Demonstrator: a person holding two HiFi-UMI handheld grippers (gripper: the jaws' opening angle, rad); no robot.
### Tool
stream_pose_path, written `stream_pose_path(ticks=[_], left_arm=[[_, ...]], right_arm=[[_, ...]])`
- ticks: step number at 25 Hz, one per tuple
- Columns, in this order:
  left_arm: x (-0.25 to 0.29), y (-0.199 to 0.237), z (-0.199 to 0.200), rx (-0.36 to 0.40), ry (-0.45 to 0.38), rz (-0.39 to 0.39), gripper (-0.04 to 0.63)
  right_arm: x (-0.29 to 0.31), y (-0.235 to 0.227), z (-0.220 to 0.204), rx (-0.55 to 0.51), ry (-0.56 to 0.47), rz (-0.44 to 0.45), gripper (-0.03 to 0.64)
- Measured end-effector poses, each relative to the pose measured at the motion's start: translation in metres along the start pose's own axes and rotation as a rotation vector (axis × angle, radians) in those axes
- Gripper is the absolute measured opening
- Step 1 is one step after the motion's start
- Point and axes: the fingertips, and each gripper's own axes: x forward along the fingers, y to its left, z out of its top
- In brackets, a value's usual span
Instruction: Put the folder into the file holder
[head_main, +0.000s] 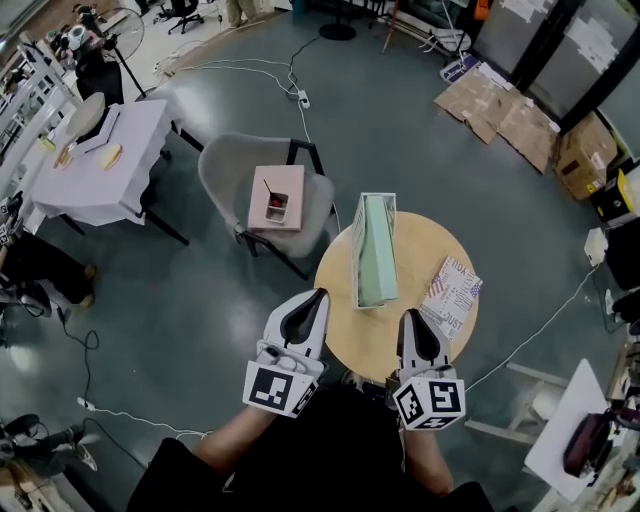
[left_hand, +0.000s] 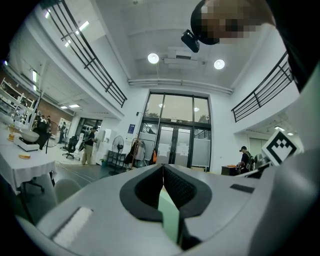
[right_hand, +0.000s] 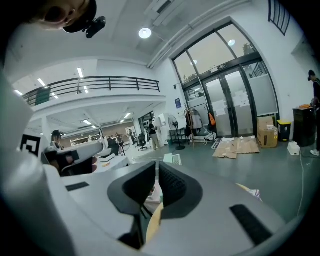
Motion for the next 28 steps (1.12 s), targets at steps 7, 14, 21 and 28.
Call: stream_pose_path(ticks=[7, 14, 21, 28], left_arm=[[0.003, 0.002, -0.004, -0.002, 0.005, 0.003, 0.008], [0.005, 0.002, -0.001, -0.002, 0.003, 0.003, 0.008], [0.006, 0.001, 0.001, -0.003, 0.001, 0.005, 0.008], [0.006, 0.001, 0.0, 0.0, -0.006, 0.002, 0.008]], right_arm=[[-0.003, 0.002, 0.013, -0.004, -0.04, -0.009, 0.001], [-0.001, 0.001, 0.015, -0.017, -0.037, -0.013, -0.006], [-0.002, 0.001, 0.017, -0.02, -0.033, -0.008, -0.006], [-0.002, -0.001, 0.016, -0.019, -0.041, -0.012, -0.006]])
